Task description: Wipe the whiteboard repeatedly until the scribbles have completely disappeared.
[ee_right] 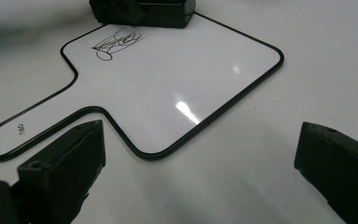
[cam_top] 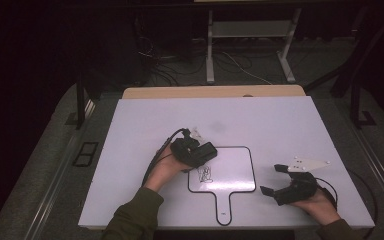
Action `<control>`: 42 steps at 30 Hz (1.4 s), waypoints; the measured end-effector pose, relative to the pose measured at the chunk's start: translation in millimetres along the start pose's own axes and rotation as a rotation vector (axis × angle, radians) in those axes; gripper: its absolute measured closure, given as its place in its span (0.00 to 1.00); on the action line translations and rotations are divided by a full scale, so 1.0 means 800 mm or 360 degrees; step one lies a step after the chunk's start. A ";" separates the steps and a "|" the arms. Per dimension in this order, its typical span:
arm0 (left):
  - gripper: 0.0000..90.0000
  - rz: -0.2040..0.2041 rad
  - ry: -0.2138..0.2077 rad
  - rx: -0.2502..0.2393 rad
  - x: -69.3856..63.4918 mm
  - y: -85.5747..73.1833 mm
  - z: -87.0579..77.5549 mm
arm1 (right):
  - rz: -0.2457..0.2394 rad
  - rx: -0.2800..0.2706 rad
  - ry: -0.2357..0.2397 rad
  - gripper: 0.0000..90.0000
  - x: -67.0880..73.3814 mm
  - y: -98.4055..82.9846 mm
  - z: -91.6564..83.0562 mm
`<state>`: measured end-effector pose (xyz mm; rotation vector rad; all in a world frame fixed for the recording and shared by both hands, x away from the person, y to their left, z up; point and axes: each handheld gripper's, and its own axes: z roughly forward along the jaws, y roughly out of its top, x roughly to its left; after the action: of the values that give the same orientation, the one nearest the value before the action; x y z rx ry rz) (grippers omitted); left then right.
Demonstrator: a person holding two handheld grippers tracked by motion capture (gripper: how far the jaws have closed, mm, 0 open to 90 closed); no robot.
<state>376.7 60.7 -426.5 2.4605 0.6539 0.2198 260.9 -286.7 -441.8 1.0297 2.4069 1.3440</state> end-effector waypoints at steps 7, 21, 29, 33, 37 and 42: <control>0.43 -0.0059 0.0068 0.0008 0.016 -0.008 -0.007 | -0.0001 0.0001 0.0000 0.01 0.000 0.000 0.000; 0.43 -0.0063 0.0088 0.0021 0.018 -0.003 -0.004 | -0.0006 0.0009 0.0002 0.01 0.000 0.000 0.002; 0.43 0.0000 0.0061 0.0036 0.000 0.013 0.007 | -0.0005 0.0010 0.0001 0.01 0.000 0.000 0.002; 0.43 -0.0042 0.0062 0.0010 0.010 0.011 0.007 | -0.0004 0.0005 0.0001 0.01 0.000 0.000 0.001; 0.43 -0.0092 0.0097 0.0002 0.019 0.006 0.004 | -0.0006 0.0005 0.0001 0.01 0.000 0.000 0.001; 0.43 -0.0102 0.0147 0.0010 0.031 0.002 0.001 | -0.0005 0.0005 0.0002 0.01 0.000 0.000 0.001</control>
<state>398.9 71.7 -426.0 2.4427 0.7726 0.3083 261.5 -286.2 -442.5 1.0255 2.4114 1.3401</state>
